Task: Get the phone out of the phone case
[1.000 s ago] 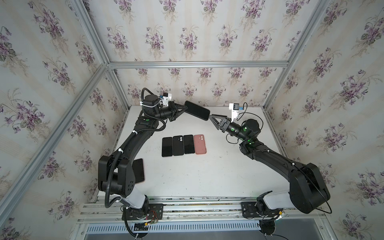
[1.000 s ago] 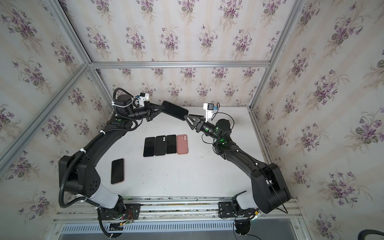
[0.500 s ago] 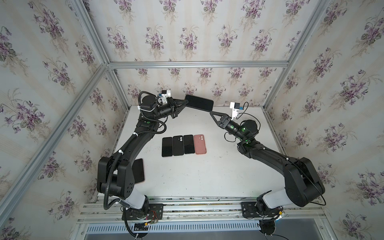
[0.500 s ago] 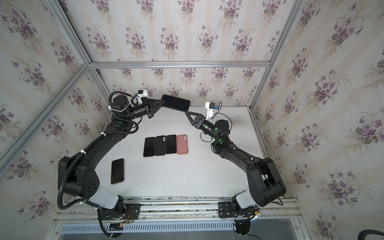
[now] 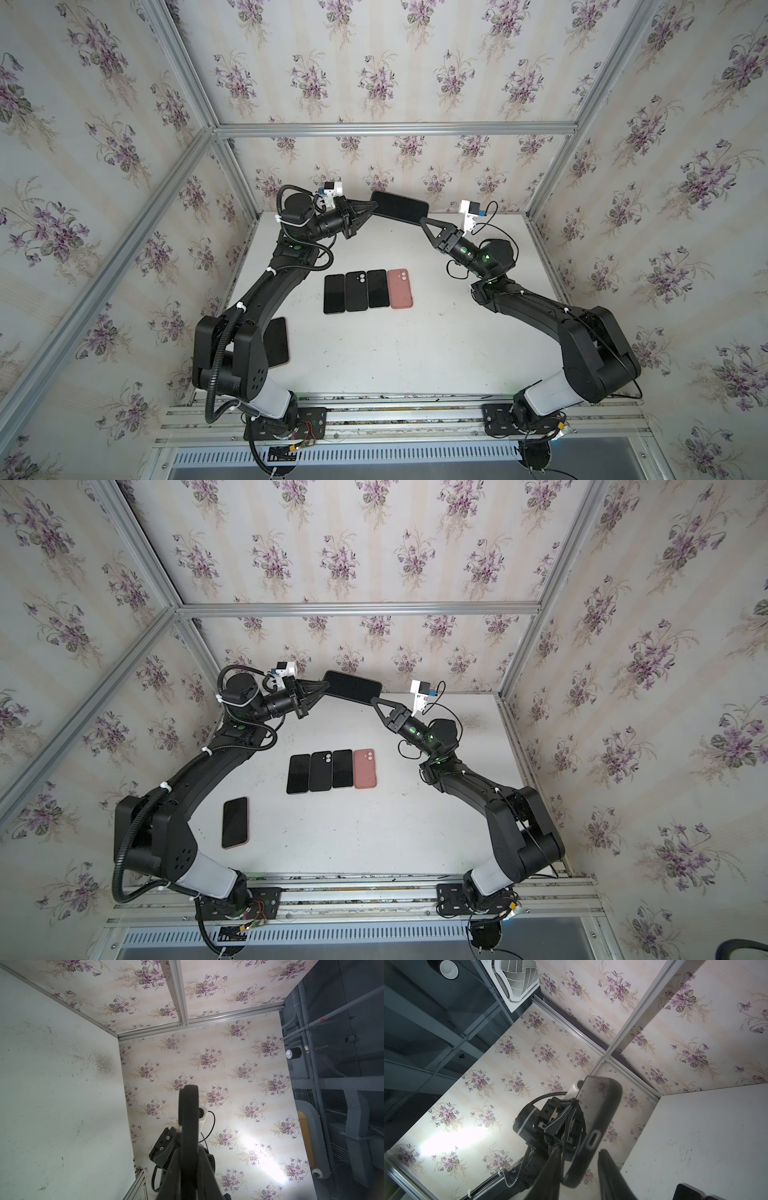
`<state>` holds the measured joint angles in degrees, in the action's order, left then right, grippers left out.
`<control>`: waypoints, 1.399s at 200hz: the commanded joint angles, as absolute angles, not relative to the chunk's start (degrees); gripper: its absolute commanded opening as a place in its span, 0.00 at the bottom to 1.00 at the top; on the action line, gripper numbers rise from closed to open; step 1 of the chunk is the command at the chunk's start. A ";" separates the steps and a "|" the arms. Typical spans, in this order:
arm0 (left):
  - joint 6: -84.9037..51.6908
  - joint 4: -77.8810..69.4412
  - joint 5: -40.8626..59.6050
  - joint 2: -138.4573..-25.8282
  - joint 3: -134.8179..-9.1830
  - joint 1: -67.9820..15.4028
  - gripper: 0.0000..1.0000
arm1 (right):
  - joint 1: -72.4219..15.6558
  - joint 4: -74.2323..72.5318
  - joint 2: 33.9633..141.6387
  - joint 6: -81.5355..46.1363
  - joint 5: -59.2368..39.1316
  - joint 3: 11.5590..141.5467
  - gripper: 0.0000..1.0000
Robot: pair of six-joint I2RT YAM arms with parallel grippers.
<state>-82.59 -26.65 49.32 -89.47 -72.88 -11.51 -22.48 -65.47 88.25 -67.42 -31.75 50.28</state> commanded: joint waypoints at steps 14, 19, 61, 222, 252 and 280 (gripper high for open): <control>-84.37 -32.75 49.77 -89.20 -73.12 -11.43 0.00 | -22.93 -69.58 88.94 -68.99 -33.30 51.15 0.29; -84.37 -32.73 49.75 -89.21 -73.13 -11.43 0.00 | -23.02 -69.69 89.01 -69.03 -33.31 51.15 0.28; -84.55 -32.91 49.49 -89.48 -73.13 -11.51 0.00 | -23.40 -70.68 89.43 -69.51 -33.55 50.71 0.27; -92.24 -33.20 55.43 -90.97 -78.75 -13.05 0.00 | -16.85 -80.78 98.51 -51.00 -57.30 56.47 0.07; -92.36 -33.25 56.04 -90.27 -78.01 -13.10 0.00 | -14.33 -80.84 100.16 -50.66 -57.36 59.85 0.07; -94.16 -34.78 55.47 -90.65 -79.77 -13.10 0.00 | -14.41 -80.78 100.54 -49.33 -57.53 59.55 0.07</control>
<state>-87.99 -27.99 50.65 -91.29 -77.95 -12.86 -14.76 -83.50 99.92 -53.52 -57.63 59.55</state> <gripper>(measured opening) 0.126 0.158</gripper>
